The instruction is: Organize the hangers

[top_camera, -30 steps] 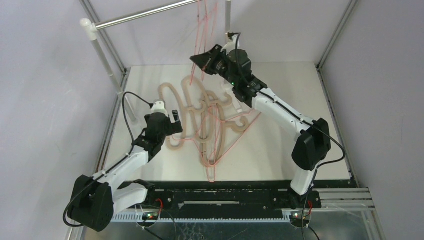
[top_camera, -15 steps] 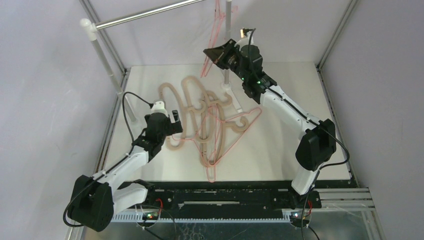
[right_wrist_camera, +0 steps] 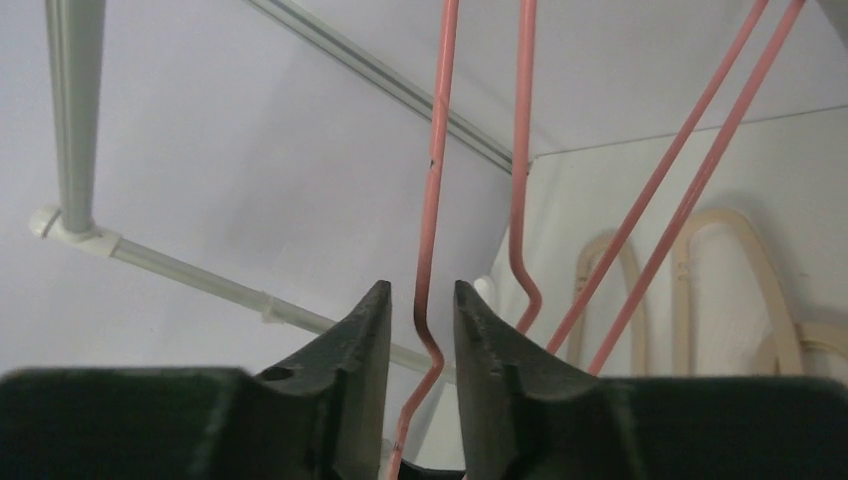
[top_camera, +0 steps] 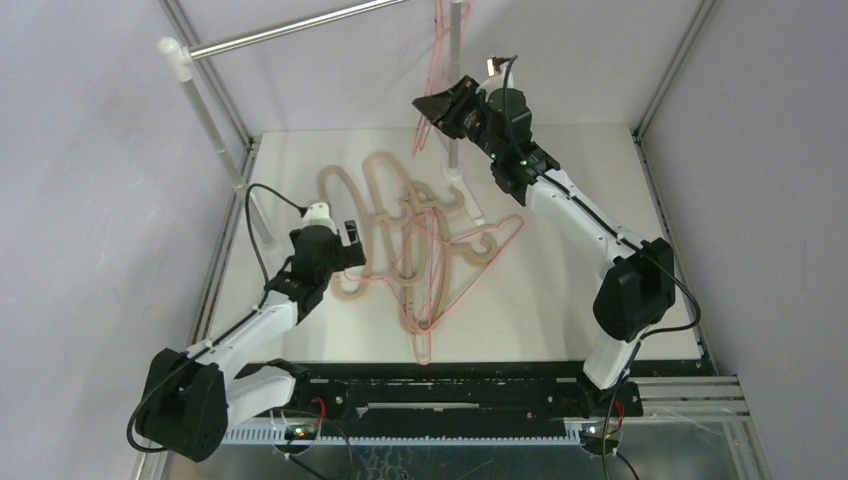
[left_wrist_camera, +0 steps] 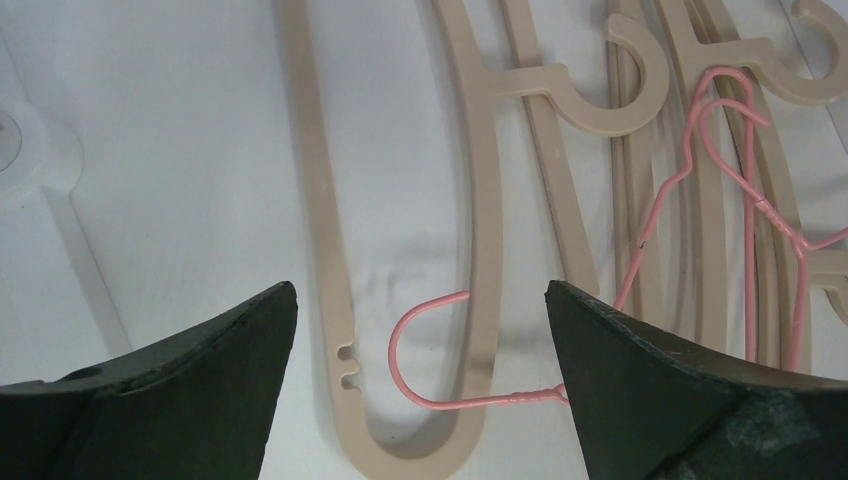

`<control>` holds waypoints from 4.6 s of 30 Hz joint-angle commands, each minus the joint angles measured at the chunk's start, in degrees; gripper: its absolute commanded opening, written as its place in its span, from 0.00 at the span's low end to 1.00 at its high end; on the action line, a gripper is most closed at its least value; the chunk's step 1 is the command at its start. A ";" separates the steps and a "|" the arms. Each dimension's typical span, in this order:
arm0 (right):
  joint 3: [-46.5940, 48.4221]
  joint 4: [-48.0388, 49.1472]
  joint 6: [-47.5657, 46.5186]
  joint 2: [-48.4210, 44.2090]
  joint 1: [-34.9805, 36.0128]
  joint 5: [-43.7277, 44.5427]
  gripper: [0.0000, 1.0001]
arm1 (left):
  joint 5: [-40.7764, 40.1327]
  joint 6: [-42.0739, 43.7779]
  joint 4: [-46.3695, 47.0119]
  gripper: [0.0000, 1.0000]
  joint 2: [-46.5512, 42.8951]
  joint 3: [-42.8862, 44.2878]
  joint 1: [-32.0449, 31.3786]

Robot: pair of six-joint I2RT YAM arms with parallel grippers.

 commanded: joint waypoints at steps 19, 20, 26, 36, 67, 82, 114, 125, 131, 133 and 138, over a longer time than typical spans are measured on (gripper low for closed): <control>-13.97 -15.15 -20.60 -23.93 8.95 25.74 0.79 | -0.30 -0.18 2.72 0.99 1.58 -0.59 -0.21; -14.61 -17.95 -21.97 -24.58 10.90 28.25 0.78 | -0.46 -0.20 2.67 0.99 1.78 -0.53 -0.19; -23.28 -31.24 -24.85 -26.87 26.62 39.53 0.67 | -3.11 -0.65 1.36 0.99 2.57 0.06 -0.19; -39.14 -34.00 -12.36 -25.16 35.89 41.04 0.56 | -6.29 -2.02 0.41 0.99 2.63 -0.39 -0.12; -35.89 -14.69 -9.13 -2.43 21.97 19.97 0.45 | -4.74 -3.04 2.08 1.00 3.15 -0.86 -0.12; -34.93 -13.12 -10.16 2.69 19.90 16.51 0.26 | -4.79 -2.91 2.10 0.99 3.44 -0.75 -0.07; -43.19 -33.63 -9.57 -37.70 29.83 32.51 0.00 | -5.61 -2.82 2.02 0.99 4.52 -0.66 -0.04; -41.11 -36.49 -13.97 -43.34 25.77 23.87 0.00 | -6.06 -2.55 1.94 1.00 4.56 -0.55 -0.10; -34.56 -29.71 -14.66 -40.32 23.61 -3.80 0.00 | -5.80 -2.57 1.80 1.00 4.95 -0.42 -0.07; -32.48 -27.27 -13.78 -39.01 23.26 -8.74 0.00 | -5.87 -2.65 1.77 0.99 4.78 -0.48 -0.08; -30.02 -18.13 -8.46 -34.61 20.14 -21.76 0.00 | -5.80 -2.64 1.67 0.99 4.28 -0.49 -0.12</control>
